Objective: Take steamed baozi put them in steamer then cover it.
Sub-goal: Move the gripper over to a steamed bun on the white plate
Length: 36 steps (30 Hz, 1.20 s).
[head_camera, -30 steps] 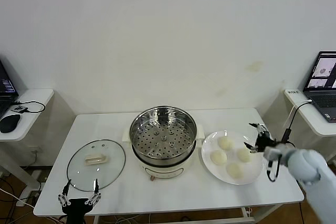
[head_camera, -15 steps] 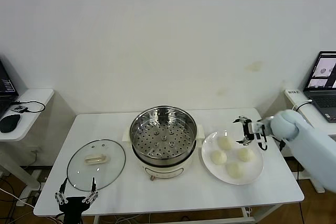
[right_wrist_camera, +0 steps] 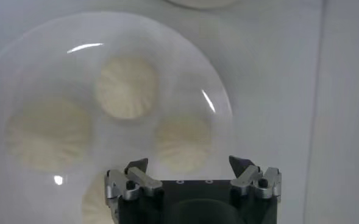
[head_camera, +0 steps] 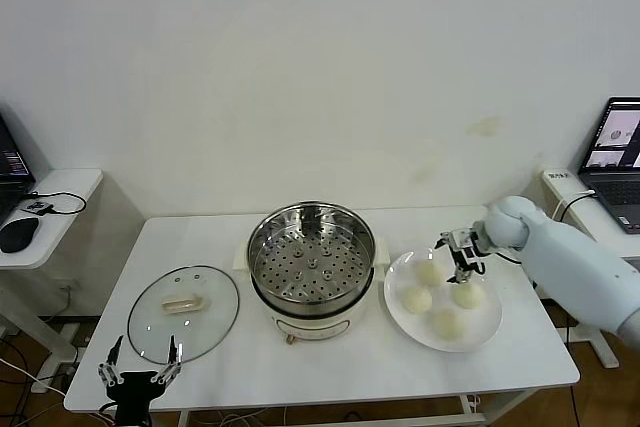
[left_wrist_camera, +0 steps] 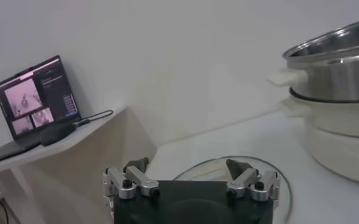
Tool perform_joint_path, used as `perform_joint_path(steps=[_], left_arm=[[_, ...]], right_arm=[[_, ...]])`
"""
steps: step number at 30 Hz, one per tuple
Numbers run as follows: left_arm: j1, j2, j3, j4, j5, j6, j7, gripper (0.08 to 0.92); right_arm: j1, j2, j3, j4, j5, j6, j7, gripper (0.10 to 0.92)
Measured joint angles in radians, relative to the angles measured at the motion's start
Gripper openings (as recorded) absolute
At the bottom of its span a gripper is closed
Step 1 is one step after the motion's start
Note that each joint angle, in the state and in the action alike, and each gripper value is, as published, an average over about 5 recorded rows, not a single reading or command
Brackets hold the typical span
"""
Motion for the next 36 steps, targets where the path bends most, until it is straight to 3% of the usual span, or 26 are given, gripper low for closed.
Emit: perform_joint_path(steps=[22, 30, 36], left_arm=[[0.001, -0.003, -0.012, 0.009, 0.006, -0.006, -0.001, 0.823], [-0.002, -0.004, -0.012, 0.014, 0.012, -0.01, -0.002, 0.823], [0.0, -0.005, -0.012, 0.013, 0.014, -0.012, -0.003, 0.823]], right_arm=[[0.004, 0.125, -0.025, -0.154, -0.062, 0.017, 0.014, 0.748], [0.0, 0.138, -0.018, -0.167, -0.076, 0.017, 0.018, 0.673], [0.013, 0.124, -0.031, -0.149, -0.064, 0.011, 0.013, 0.662]])
